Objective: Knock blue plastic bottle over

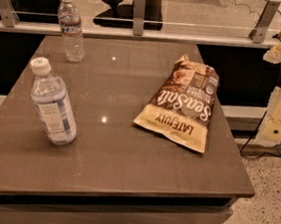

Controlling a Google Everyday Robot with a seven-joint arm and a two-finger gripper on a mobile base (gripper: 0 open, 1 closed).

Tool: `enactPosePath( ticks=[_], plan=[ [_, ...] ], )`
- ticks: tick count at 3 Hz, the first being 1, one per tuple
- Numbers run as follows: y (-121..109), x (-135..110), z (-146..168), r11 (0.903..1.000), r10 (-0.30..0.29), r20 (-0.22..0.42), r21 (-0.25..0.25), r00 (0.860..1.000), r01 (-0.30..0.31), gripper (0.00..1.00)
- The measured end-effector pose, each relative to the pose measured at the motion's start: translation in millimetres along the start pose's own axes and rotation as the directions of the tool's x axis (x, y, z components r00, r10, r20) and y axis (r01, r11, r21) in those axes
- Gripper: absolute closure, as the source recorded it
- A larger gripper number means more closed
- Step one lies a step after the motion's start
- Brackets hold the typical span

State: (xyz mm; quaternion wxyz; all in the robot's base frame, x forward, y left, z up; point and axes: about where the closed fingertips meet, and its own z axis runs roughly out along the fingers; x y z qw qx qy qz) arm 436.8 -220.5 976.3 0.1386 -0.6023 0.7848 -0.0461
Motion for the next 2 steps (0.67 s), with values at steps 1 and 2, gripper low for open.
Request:
enactPosePath(
  ticks=[1,2],
  plan=[
    [0.0,0.0,0.0,1.0000,0.000,0.000,0.000,1.000,0.000,0.00],
    [8.9,-15.2,-0.9,0.9999,0.012,0.084,-0.007,0.996,-0.011,0.00]
  ],
)
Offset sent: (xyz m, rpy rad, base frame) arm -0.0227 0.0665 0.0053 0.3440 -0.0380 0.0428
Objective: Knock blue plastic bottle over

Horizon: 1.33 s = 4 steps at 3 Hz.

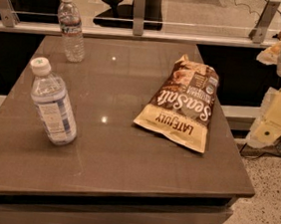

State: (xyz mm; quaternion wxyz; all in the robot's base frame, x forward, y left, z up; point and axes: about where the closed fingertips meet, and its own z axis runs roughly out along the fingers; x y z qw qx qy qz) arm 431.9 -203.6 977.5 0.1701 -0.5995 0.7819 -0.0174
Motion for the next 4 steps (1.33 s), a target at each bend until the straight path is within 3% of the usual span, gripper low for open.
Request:
enactPosePath(
  ticks=[1,2,3,4],
  plan=[
    [28.9,-31.6,8.9,1.0000,0.008,0.170,-0.006,0.985,-0.007,0.00],
    [57.0,-64.9,37.4,0.9994,0.002,0.333,-0.032,0.943,0.009,0.00],
    [76.6,-100.9,68.6,0.9957,0.039,0.480,-0.092,0.876,0.006,0.00],
    [89.6,-138.1,79.6,0.9836,0.118,0.595,-0.180,0.795,-0.012,0.00]
  ],
)
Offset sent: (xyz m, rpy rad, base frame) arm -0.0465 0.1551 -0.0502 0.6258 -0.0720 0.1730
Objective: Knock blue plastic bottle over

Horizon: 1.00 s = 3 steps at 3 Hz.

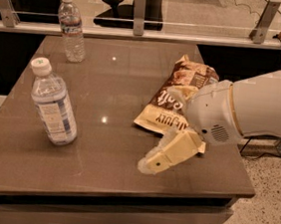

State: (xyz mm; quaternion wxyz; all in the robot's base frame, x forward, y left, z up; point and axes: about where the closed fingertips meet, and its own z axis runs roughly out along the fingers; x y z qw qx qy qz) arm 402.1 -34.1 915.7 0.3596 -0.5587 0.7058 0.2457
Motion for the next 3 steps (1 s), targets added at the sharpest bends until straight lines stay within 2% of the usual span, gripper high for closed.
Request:
enactPosePath(
  ticks=[1,2,3],
  plan=[
    [3.8,-11.7,2.8,0.9997,0.019,0.041,-0.014,0.999,-0.018,0.00],
    [3.7,-12.8,0.3,0.9998,0.018,0.063,-0.002,0.998,-0.018,0.00],
    [6.6,-16.7,19.7,0.9996,0.025,0.138,0.005,0.990,-0.026,0.00]
  ],
)
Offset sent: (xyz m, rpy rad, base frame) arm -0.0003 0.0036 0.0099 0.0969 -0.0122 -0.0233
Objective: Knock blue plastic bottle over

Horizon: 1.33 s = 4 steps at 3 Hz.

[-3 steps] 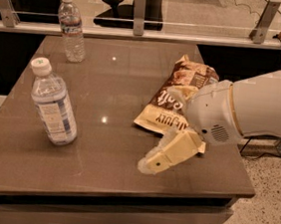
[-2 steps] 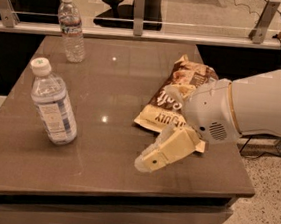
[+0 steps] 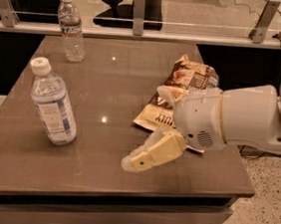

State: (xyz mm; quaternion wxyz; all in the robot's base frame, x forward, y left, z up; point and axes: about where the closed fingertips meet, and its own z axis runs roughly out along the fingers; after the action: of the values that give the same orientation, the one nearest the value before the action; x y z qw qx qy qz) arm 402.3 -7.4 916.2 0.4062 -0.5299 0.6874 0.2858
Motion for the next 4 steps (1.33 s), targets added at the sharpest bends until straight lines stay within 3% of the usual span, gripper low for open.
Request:
enactPosePath(
  ticks=[1,2,4],
  plan=[
    [-1.5,-12.4,45.5,0.9998,0.016,0.128,0.006,0.992,-0.017,0.00],
    [-1.9,-25.2,88.4,0.9993,0.037,0.232,0.000,0.972,-0.038,0.00],
    [9.3,-47.7,158.9,0.9964,0.084,0.383,-0.032,0.920,-0.078,0.00]
  ],
)
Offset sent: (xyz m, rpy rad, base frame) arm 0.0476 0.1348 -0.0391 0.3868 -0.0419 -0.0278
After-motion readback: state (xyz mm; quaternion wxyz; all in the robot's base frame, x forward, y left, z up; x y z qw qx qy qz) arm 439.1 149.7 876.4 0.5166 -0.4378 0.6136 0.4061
